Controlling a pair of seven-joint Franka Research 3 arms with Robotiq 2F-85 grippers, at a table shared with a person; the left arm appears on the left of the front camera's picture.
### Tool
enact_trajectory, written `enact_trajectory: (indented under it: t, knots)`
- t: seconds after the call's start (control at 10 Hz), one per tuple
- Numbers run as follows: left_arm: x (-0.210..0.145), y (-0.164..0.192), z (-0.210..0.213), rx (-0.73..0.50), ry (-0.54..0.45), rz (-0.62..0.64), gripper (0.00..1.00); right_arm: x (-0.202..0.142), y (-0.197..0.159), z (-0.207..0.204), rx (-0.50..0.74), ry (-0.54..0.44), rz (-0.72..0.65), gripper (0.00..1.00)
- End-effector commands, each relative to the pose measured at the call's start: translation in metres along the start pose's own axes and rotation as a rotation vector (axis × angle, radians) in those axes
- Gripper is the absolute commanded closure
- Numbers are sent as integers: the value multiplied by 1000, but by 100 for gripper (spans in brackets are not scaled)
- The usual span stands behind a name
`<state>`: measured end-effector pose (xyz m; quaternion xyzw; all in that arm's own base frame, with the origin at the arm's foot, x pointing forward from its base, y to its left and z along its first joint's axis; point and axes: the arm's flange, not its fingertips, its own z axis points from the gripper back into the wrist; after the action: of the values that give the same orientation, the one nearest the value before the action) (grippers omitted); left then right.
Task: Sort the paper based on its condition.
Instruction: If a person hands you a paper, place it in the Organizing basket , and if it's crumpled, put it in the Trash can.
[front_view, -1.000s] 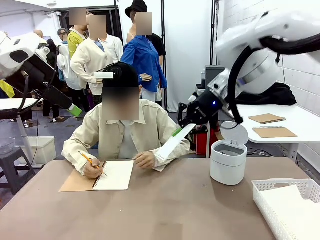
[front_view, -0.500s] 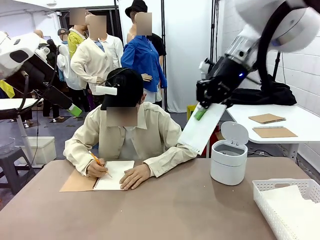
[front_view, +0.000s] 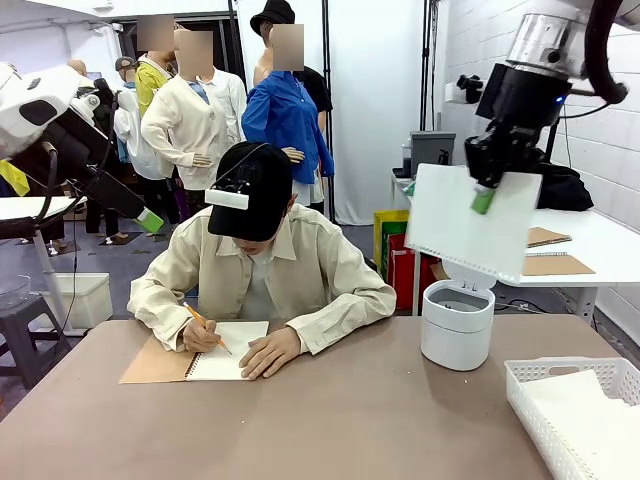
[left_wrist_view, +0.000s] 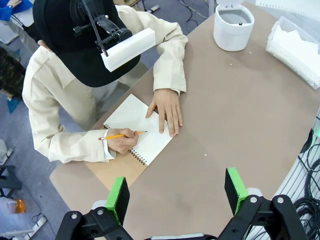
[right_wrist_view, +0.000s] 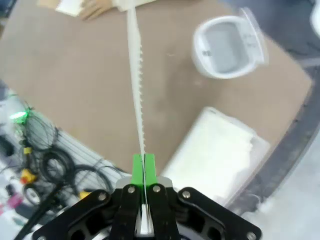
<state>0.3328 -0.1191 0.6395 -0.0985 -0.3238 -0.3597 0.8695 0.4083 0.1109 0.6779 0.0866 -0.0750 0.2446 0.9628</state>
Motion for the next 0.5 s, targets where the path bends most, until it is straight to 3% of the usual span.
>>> enact_trajectory:
  t: [0.0, 0.2, 0.3, 0.4]
  knots:
    - [-1, 1, 0, -7, -3, 5, 0, -5, -17, 1, -146, -5, 34, 100]
    - [-1, 1, 0, -7, -3, 5, 0, -9, -31, -7, -160, -35, -13, 100]
    - [-1, 1, 0, -7, -3, 5, 0, -4, -31, -13, -84, -53, -31, 100]
    - [-1, 1, 0, -7, -3, 5, 0, -4, -28, 6, -155, -4, 11, 100]
